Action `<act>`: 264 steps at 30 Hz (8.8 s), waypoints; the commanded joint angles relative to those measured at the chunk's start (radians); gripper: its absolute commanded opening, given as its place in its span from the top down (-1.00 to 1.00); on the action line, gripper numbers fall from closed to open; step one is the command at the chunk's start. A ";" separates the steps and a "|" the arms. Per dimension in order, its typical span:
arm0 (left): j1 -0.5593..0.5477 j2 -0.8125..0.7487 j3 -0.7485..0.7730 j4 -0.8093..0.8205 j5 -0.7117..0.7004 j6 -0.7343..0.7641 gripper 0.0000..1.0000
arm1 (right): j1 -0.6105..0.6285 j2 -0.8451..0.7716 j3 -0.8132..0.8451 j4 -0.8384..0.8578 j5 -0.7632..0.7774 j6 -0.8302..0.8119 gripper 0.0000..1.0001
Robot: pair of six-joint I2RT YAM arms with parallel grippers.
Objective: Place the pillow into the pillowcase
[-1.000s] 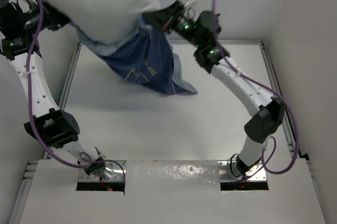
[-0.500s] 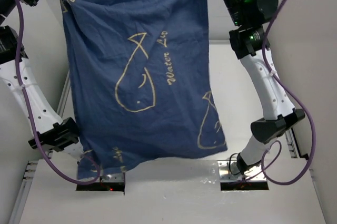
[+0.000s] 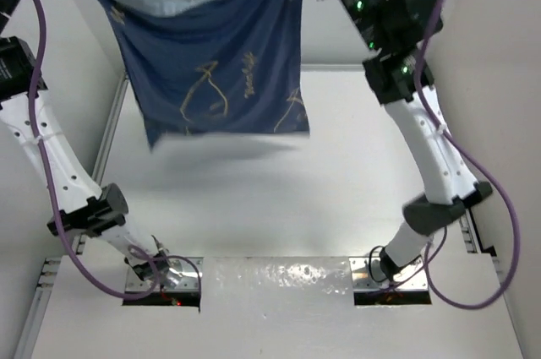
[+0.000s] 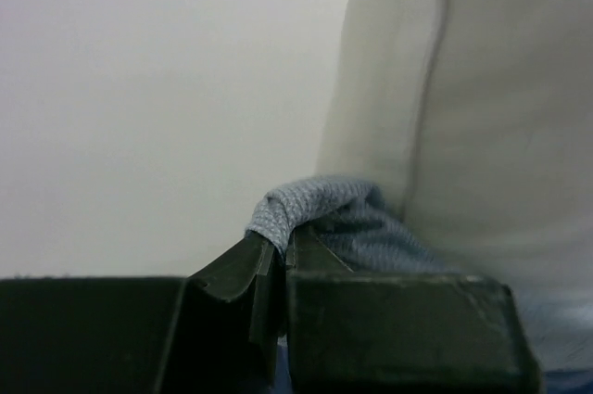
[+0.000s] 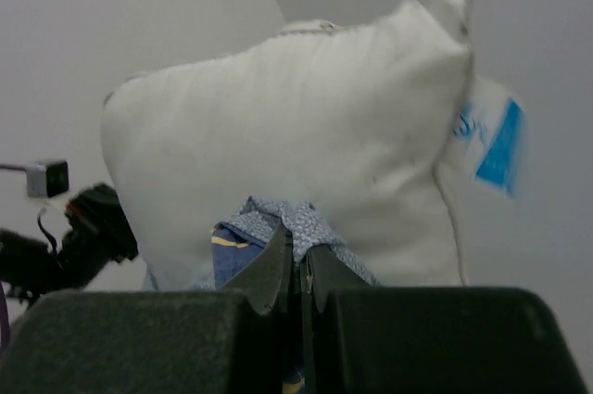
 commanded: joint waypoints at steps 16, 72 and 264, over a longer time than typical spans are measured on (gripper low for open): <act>-0.122 -0.136 -0.018 -0.196 -0.306 0.440 1.00 | 0.024 -0.049 0.165 -0.066 0.111 -0.199 1.00; -0.004 0.018 0.158 0.001 -0.241 0.107 1.00 | -0.146 -0.032 0.318 0.091 0.219 -0.182 1.00; -0.587 -0.287 -1.046 -0.771 -0.373 1.144 1.00 | 0.018 0.382 -0.662 -0.049 0.163 0.381 1.00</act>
